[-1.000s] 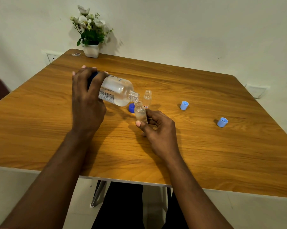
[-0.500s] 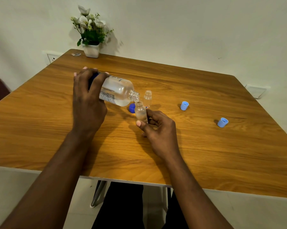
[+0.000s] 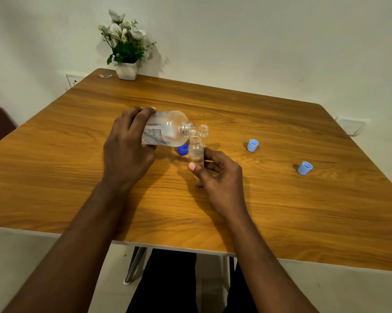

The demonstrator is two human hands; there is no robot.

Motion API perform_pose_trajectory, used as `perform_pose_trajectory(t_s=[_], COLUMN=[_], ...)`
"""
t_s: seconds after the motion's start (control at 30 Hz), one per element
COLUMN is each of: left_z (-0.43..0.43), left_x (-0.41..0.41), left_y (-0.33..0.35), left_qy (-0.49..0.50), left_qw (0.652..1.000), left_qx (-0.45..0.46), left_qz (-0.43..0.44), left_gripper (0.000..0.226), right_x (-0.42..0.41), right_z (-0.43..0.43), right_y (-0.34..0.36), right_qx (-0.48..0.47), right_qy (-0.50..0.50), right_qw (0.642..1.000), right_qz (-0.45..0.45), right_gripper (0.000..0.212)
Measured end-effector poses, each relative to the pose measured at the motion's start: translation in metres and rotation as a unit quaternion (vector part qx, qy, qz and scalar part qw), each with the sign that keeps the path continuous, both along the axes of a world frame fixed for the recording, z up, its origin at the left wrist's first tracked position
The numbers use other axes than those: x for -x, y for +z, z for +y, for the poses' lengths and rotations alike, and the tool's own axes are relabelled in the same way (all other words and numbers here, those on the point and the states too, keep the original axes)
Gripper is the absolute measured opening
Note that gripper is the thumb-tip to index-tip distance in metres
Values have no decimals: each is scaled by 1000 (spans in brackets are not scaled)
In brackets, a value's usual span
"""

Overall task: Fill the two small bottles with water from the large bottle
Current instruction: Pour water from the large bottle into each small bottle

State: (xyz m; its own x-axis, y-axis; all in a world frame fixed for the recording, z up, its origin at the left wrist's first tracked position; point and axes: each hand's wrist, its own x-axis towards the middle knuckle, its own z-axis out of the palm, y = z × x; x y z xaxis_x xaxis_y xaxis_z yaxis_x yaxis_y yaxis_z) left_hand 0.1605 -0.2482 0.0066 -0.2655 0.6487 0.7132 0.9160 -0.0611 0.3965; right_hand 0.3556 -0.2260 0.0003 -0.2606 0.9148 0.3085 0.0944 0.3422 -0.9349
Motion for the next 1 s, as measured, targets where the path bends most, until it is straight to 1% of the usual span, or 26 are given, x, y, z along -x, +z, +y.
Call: perform_pose_trajectory(t_s=[0.17, 0.33, 0.4, 0.6, 0.7, 1.0], left_z=[-1, 1, 2, 7, 10, 8], left_x=[-2, -2, 0, 3, 5, 6], left_y=[-1, -2, -1, -2, -4, -6], left_qy=[-13, -10, -7, -12, -17, -32], left_qw=[999, 995, 990, 974, 966, 960], left_qx=[28, 41, 51, 60, 67, 79], left_qz=[-39, -95, -129, -216, -249, -266], left_gripper=[74, 77, 80, 77, 82, 87], right_x=[-2, -4, -2, 0, 0, 1], right_z=[-2, -1, -1, 4, 3, 3], right_y=[4, 5, 4, -1, -1, -2], right_qx=[-14, -5, -3, 2, 1, 15], right_qy=[-15, -27, -32, -49, -51, -56], right_qw=[1000, 999, 999, 997, 996, 996], right_qz=[-11, -26, -31, -58, -68, -72], right_gripper=[33, 35, 36, 45, 46, 43])
